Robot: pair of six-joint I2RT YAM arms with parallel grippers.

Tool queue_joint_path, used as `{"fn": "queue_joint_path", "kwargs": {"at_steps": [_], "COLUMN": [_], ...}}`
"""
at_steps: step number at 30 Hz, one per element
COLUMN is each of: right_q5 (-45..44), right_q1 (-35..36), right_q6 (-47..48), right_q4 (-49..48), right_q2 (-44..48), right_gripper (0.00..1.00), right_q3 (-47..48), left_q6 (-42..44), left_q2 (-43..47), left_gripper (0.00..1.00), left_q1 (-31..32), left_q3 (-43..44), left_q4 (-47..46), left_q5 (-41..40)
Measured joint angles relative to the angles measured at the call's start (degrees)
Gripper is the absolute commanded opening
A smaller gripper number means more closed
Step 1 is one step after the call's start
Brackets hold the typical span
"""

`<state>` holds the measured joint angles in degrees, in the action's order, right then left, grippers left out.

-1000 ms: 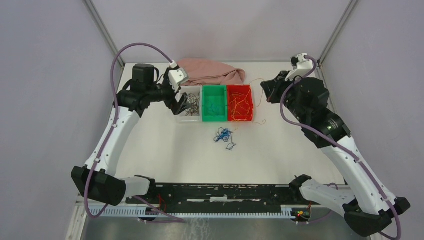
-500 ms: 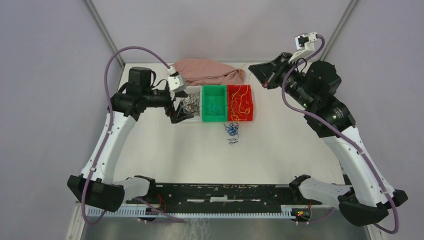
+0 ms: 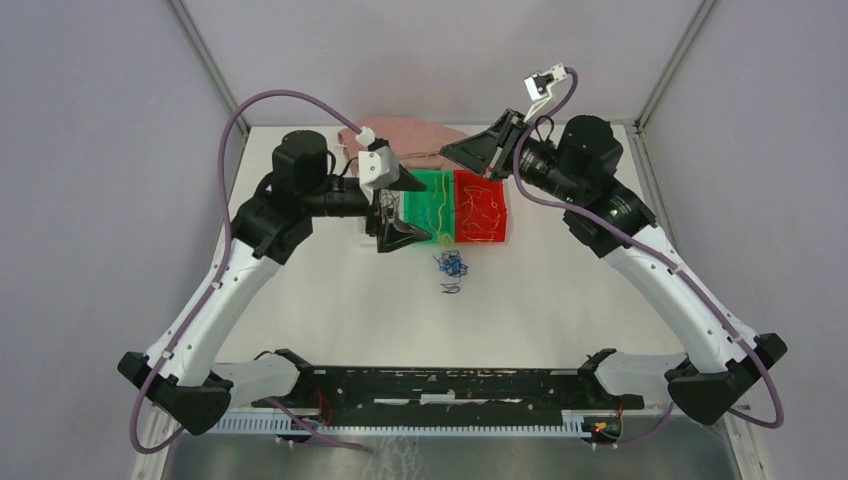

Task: Untangle the cables
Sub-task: Untie the cable.

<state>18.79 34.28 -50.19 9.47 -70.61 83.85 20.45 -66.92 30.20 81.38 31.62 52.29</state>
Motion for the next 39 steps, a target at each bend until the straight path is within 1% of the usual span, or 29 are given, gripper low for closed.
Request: {"fn": "queue_joint_path", "kwargs": {"at_steps": [2, 4, 7, 10, 11, 12, 14, 15, 16, 17, 20, 22, 23, 24, 25, 27, 28, 29, 31, 32, 35, 39], "right_q5": [0.5, 0.7, 1.6, 2.5, 2.9, 3.2, 3.9, 4.2, 4.6, 4.8, 5.0, 5.2, 5.2, 5.3, 5.4, 5.7, 5.8, 5.9, 5.8, 5.6, 5.0, 4.7], "right_q1": [1.5, 2.9, 4.0, 4.7, 4.7, 4.7, 4.7, 4.7, 4.7, 4.7, 4.9, 5.0, 5.0, 5.0, 5.0, 5.0, 5.0, 5.0, 5.0, 5.0, 5.0, 5.0], "right_q6": [-0.1, -0.2, -0.2, -0.4, -0.4, -0.4, -0.4, -0.5, -0.5, -0.5, -0.5, -0.6, -0.6, -0.6, -0.6, -0.6, -0.1, 0.0, 1.7, 2.8, 5.9, 9.3], "right_q4": [-0.2, -0.8, -2.2, -3.7, -4.3, -4.7, -5.6, -6.0, -6.4, -6.7, -7.7, -8.4, -8.8, -9.1, -9.4, -9.7, -9.7, -9.5, -9.0, -8.3, -6.8, -6.2], "right_q2": [-0.8, -1.2, -1.5, -1.5, -1.5, -1.5, -1.5, -1.5, -1.4, -1.4, -1.1, -0.6, -0.5, -0.3, -0.2, 0.1, 0.3, 0.6, 1.8, 2.8, 5.6, 7.3], "right_gripper": [0.00, 0.00, 0.00, 0.00, 0.00, 0.00, 0.00, 0.00, 0.00, 0.00, 0.00, 0.01, 0.02, 0.08, 0.17, 0.43, 0.53, 0.60, 0.68, 0.71, 0.76, 0.80], "right_q3": [0.0, 0.0, 0.0, 0.0, 0.0, 0.0, 0.0, 0.0, 0.0, 0.0, -0.8, -1.8, -2.2, -2.8, -3.3, -4.4, -5.2, -5.9, -8.4, -10.1, -15.8, -22.9], "left_q6": [-3.0, -5.3, -7.4, -8.8, -9.0, -9.1, -9.1, -9.2, -9.6, -9.8, -10.6, -11.5, -11.9, -12.5, -12.9, -13.6, -13.8, -13.8, -14.0, -14.0, -14.0, -14.5], "left_q2": [-0.2, -0.2, -0.2, 0.4, 0.9, 1.4, 2.3, 2.5, 2.6, 2.6, 2.6, 2.6, 2.6, 2.5, 2.5, 2.4, 2.4, 2.4, 2.4, 2.4, 2.4, 2.7], "left_gripper": [0.95, 0.91, 0.83, 0.80, 0.77, 0.69, 0.41, 0.30, 0.23, 0.20, 0.17, 0.09, 0.04, 0.03, 0.03, 0.03, 0.03, 0.03, 0.03, 0.03, 0.03, 0.03], "left_q1": [0.6, 0.6, 0.7, 0.9, 1.0, 1.0, 1.0, 1.1, 1.1, 1.1, 1.1, 1.1, 1.1, 1.1, 1.1, 1.1, 1.1, 1.1, 1.1, 1.1, 1.1, 1.1], "left_q3": [-0.7, -1.4, -2.4, -5.0, -6.1, -7.4, -9.1, -9.6, -9.7, -9.8, -9.8, -9.8, -9.8, -9.8, -9.8, -9.8, -9.8, -9.7, -8.5, -7.8, -3.7, 1.6], "left_q4": [-2.8, -5.6, -8.7, -11.3, -12.0, -12.3, -12.4, -12.4, -12.4, -12.7, -13.6, -14.1, -14.2, -14.3, -14.4, -14.6, -14.6, -14.6, -14.1, -14.1, -14.2, -14.8], "left_q5": [-1.9, -3.8, -6.4, -9.8, -10.6, -11.2, -11.3, -11.1, -11.0, -10.6, -10.1, -9.7, -9.6, -9.4, -9.2, -9.1, -9.1, -9.1, -9.1, -9.0, -8.6, -8.0]}}
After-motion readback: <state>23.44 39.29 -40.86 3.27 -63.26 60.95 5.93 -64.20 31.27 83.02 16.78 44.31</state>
